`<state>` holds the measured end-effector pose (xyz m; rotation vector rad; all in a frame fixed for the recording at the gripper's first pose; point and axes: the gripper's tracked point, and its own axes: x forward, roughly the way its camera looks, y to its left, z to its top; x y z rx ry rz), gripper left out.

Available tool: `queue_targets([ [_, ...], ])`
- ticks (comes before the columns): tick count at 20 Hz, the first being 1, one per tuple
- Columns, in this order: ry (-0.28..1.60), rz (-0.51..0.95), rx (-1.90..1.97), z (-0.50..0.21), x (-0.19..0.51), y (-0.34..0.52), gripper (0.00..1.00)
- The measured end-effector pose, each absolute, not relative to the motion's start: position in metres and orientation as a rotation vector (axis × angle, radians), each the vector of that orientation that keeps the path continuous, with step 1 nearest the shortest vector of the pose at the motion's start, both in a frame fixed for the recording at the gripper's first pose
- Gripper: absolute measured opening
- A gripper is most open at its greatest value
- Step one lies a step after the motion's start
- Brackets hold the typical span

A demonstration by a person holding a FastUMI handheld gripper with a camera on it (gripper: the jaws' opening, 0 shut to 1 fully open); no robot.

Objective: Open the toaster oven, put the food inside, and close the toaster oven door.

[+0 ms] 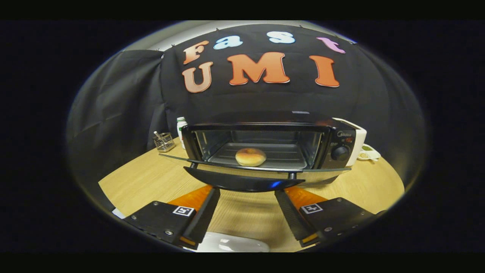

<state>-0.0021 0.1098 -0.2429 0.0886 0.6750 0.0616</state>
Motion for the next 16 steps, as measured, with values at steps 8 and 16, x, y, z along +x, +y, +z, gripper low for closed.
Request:
queue_targets([
  [8,0.579,-0.047,0.033,-0.23,0.048,0.082,0.87],
  [16,0.561,-0.113,0.049,-0.231,0.073,0.064,0.87],
])
